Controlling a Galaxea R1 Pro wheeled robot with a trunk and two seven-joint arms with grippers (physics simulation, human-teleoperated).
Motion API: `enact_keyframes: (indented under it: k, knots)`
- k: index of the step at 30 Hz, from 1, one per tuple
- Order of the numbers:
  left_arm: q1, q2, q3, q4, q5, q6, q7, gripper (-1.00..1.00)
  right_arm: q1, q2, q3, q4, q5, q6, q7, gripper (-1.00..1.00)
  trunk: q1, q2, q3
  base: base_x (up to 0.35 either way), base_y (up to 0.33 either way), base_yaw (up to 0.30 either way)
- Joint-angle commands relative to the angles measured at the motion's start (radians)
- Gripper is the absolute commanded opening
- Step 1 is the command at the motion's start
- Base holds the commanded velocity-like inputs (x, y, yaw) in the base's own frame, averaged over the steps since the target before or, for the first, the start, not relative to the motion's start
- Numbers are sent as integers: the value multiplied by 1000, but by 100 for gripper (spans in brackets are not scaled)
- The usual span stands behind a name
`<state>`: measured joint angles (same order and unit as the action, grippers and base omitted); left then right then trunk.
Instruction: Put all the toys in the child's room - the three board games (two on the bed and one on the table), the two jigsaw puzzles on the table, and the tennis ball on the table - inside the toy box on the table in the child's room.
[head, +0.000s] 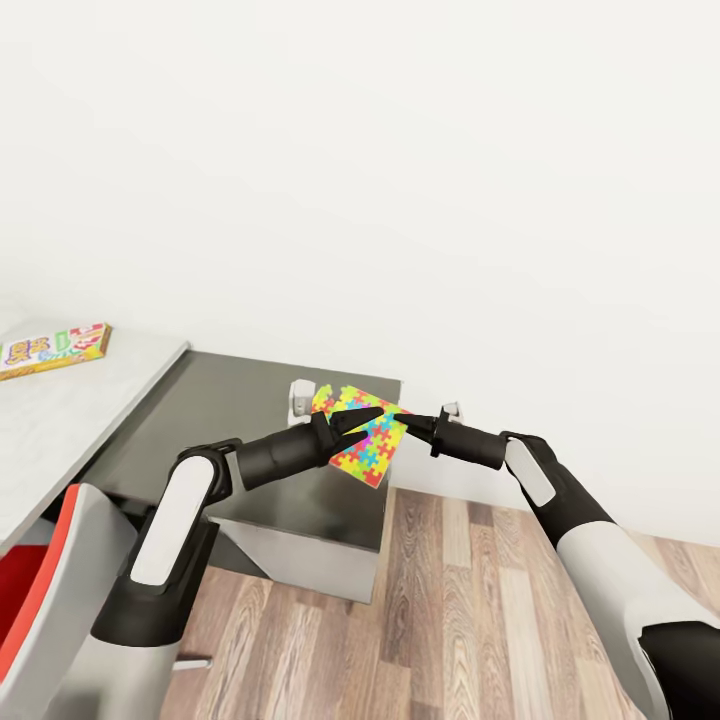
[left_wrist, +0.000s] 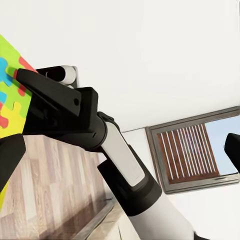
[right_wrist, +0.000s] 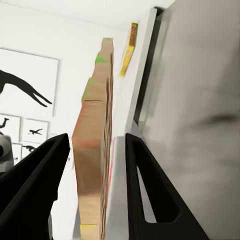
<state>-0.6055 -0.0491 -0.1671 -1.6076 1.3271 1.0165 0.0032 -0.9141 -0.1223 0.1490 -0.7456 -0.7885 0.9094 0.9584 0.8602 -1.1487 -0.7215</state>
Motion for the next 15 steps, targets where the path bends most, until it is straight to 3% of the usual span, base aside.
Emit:
enact_keyframes:
  k: [1, 15]
  knots:
    - [-1, -1, 0, 0, 0, 4, 1, 100, 0, -1, 3, 0, -3, 3, 1, -100, -4, 7, 2, 0, 0, 147]
    - [-5, -3, -7, 0, 0, 4, 9, 100, 0, -1, 2, -2, -2, 5, -1, -100, -58, 105, 46, 0, 0, 221]
